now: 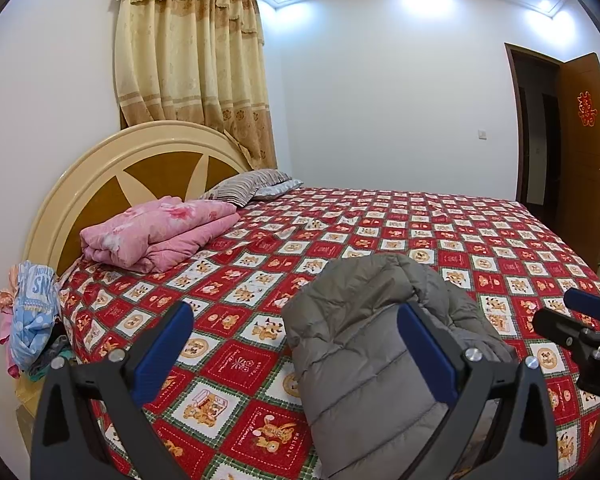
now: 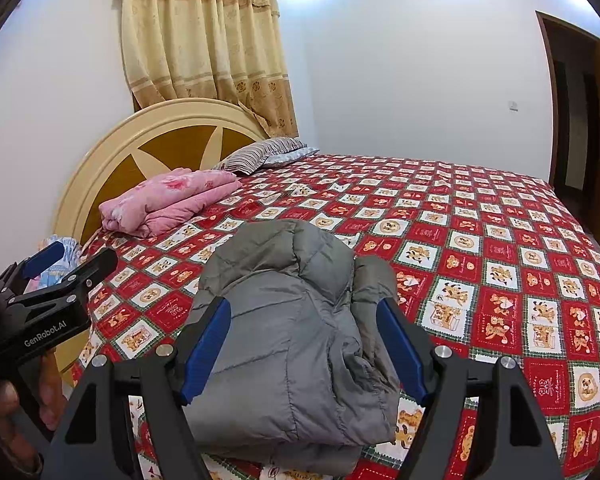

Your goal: Fold large clothes

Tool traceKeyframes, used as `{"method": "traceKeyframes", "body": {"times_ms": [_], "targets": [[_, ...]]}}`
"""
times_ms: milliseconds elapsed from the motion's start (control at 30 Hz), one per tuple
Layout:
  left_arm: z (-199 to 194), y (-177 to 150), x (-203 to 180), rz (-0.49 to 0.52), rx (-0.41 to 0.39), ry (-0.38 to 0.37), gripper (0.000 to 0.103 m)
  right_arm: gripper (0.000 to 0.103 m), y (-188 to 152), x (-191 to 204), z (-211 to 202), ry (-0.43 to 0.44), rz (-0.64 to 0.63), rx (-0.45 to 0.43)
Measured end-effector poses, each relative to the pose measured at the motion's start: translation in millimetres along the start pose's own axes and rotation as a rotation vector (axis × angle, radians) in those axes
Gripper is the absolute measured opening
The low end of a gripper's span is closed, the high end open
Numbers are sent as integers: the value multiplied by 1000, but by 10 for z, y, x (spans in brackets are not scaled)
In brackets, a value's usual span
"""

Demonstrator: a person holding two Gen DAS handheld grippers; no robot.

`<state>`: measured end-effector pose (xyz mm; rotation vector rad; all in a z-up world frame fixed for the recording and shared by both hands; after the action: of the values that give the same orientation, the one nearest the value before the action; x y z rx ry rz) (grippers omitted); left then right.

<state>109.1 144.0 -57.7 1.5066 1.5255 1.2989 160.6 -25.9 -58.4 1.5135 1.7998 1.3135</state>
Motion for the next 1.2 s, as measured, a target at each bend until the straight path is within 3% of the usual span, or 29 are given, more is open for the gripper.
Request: {"method": "traceKeyframes", "body": {"times_ms": [1200], "targets": [[1,-49,3,-26,22,-32,103,75,88,58,-92,11,-19,-31]]}}
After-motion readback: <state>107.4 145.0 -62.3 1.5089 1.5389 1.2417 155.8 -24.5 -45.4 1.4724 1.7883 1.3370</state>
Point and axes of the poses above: each gripper's, at about its wrist camera, not at the fingertips, and z roughly the way its jaws point, x to its left, y to its top, the point moved 6 cm from there along z, roughly the way its jaws point, and after that the axes turned 9 degrees about z, right-handed, at the moved point
